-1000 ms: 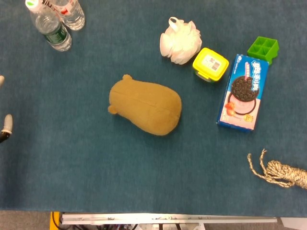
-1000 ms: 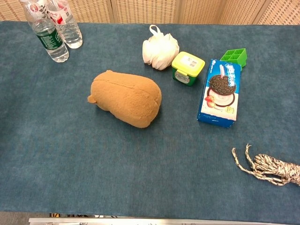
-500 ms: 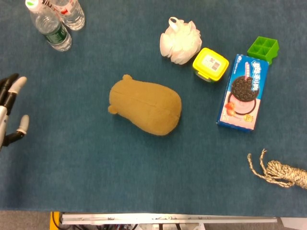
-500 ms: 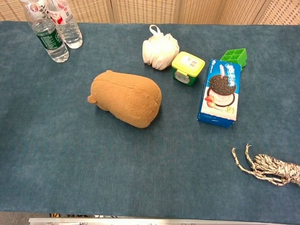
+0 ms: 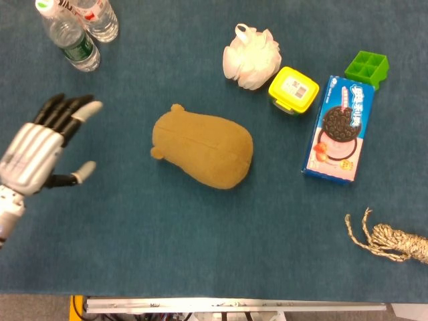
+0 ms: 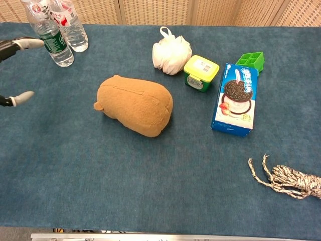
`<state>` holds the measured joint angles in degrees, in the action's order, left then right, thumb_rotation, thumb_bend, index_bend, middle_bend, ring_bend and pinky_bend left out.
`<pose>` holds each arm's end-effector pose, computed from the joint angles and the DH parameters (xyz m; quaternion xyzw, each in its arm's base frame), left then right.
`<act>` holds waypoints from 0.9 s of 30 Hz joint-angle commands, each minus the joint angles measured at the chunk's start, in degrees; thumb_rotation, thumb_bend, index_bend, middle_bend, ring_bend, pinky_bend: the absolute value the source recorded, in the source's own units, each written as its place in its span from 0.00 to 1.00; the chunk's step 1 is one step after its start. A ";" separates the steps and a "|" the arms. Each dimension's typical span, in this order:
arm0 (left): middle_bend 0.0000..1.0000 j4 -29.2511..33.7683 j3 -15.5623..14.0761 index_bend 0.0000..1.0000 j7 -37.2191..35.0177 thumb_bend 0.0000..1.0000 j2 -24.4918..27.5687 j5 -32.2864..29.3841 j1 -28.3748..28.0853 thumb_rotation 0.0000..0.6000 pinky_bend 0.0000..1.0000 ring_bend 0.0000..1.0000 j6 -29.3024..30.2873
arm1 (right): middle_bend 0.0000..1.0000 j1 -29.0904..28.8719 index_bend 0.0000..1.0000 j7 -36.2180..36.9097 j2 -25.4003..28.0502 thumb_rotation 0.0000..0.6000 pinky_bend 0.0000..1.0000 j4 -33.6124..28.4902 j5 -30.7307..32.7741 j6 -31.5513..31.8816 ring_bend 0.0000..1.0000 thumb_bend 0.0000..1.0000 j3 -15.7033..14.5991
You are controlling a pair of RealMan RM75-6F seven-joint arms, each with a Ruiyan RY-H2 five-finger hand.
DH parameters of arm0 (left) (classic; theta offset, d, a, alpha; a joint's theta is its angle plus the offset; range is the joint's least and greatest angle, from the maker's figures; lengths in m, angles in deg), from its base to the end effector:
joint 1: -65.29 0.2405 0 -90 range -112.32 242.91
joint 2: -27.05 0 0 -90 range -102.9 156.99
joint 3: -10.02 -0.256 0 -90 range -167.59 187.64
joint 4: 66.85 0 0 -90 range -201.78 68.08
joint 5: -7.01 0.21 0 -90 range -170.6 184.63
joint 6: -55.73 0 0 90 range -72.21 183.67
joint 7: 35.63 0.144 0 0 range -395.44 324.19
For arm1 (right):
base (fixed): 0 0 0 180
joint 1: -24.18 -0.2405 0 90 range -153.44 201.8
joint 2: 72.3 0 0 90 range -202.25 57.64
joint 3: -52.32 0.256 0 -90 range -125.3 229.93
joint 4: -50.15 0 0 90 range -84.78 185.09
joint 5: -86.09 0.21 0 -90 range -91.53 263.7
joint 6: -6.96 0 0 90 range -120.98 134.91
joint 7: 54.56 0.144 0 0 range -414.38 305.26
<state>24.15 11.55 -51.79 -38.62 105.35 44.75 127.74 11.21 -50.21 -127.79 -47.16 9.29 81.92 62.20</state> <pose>-0.2444 0.2435 0.1078 -0.7019 -0.4061 -0.4578 0.3644 -0.2889 -0.2473 0.2022 0.5785 -0.4026 0.4073 0.5808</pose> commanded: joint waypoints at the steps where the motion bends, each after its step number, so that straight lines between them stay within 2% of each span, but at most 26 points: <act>1: 0.07 -2.21 -0.44 0.07 -3.34 0.26 -1.64 2.70 -3.42 1.00 0.00 0.09 -2.47 | 0.23 -0.21 0.16 -0.61 0.16 1.00 0.24 -0.52 0.59 -0.32 0.14 0.22 0.18; 5: 0.07 -4.61 -1.25 0.10 -7.02 0.22 -3.66 5.40 -7.07 0.99 0.00 0.09 -4.35 | 0.23 -0.36 0.16 -1.17 0.13 1.00 0.23 -1.34 1.28 -0.59 0.14 0.22 0.28; 6: 0.07 -5.23 -1.47 0.11 -8.05 0.20 -4.20 5.94 -7.79 0.96 0.00 0.09 -4.58 | 0.23 -0.39 0.16 -1.15 0.12 1.00 0.23 -1.48 1.39 -0.74 0.14 0.22 0.25; 11: 0.07 -8.97 -2.56 0.12 -13.73 0.16 -7.71 8.96 -11.55 0.67 0.00 0.09 -4.47 | 0.23 -0.67 0.16 -2.39 -0.35 1.00 0.23 -1.79 1.99 -1.21 0.14 0.22 0.10; 18: 0.07 -13.72 -4.56 0.12 -19.69 0.12 -11.73 12.99 -16.03 0.53 0.00 0.08 -3.09 | 0.23 -0.54 0.16 -3.15 -0.56 1.00 0.23 -2.32 2.74 -1.16 0.14 0.22 -0.02; 20: 0.07 -15.15 -4.80 0.12 -20.56 0.11 -13.07 13.43 -17.04 0.45 0.00 0.07 -2.63 | 0.23 -0.44 0.16 -3.26 -0.58 1.00 0.23 -2.38 3.01 -1.12 0.14 0.22 -0.05; 27: 0.05 -20.39 -4.91 0.12 -19.84 0.09 -18.06 14.25 -19.64 0.27 0.00 0.04 -0.99 | 0.23 -0.56 0.16 -4.10 -0.96 1.00 0.23 -2.32 4.21 -1.69 0.14 0.22 -0.10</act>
<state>4.98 6.72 -72.22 -55.54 119.28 25.88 126.39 10.68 -54.27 -128.70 -49.50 13.46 80.26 62.10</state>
